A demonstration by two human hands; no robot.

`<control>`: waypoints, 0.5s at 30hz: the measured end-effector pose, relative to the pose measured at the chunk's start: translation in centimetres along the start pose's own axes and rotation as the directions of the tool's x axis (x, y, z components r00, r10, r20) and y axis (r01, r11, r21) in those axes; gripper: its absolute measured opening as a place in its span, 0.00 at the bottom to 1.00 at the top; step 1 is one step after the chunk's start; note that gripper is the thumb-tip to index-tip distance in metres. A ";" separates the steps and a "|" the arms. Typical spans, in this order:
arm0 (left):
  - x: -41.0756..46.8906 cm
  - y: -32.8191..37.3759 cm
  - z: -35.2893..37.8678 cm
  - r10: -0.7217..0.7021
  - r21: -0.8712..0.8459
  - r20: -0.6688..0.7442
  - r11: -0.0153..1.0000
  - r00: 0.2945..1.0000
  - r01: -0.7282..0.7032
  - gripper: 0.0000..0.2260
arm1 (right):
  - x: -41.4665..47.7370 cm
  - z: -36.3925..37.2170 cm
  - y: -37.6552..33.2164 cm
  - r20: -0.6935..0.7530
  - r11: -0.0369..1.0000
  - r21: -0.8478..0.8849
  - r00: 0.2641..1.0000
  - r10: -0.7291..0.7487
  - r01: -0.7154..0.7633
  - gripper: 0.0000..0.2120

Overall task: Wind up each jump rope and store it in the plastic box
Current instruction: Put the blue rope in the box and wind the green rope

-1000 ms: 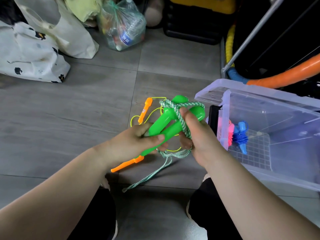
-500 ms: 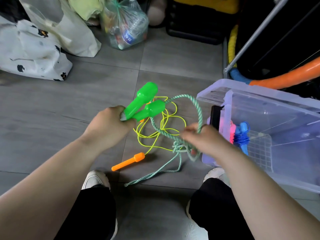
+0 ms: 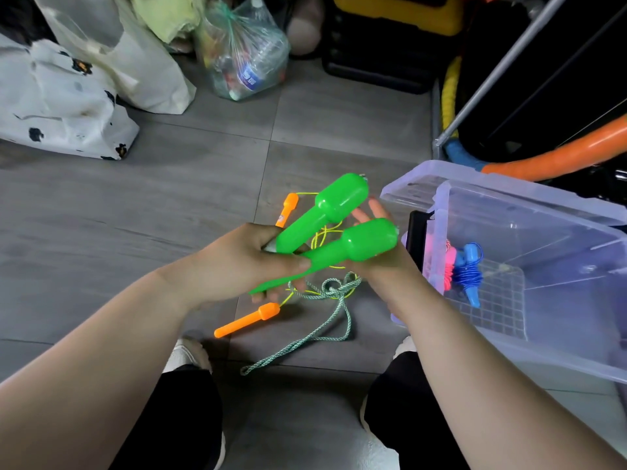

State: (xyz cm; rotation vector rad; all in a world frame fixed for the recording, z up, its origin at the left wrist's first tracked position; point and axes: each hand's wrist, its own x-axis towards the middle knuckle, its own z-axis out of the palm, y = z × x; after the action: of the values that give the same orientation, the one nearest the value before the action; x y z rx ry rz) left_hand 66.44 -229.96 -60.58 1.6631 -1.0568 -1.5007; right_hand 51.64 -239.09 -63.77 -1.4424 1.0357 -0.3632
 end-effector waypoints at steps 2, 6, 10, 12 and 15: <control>-0.3 0.3 0.1 0.019 -0.111 0.082 0.994 0.996 -0.010 0.08 | 0.0 0.2 0.2 0.037 1.000 0.001 0.999 -0.024 0.024 0.29; -0.3 0.4 0.1 0.036 -0.338 0.052 0.941 0.998 -0.017 0.08 | -0.1 1.1 0.6 -0.069 0.985 -0.150 0.993 -0.094 0.083 0.14; -0.1 0.7 0.1 0.057 -0.413 0.092 0.911 0.994 -0.014 0.07 | 0.1 2.6 1.1 -0.275 0.968 -0.239 0.951 -0.142 0.076 0.18; -0.1 0.9 0.2 0.037 -0.385 0.159 0.922 0.987 0.027 0.06 | 0.5 2.2 0.9 -0.378 0.982 -0.158 0.913 -0.155 0.101 0.27; -0.1 0.7 0.2 0.002 -0.361 0.268 0.927 0.963 0.098 0.07 | 0.8 1.0 0.6 -0.366 0.997 0.028 0.929 -0.063 0.078 0.32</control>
State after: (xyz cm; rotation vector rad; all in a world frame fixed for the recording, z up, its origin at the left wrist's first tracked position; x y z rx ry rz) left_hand 66.17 -230.21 -59.95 1.2559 -0.7996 -1.8622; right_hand 52.61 -238.91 -64.80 -1.4059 1.2661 -0.7230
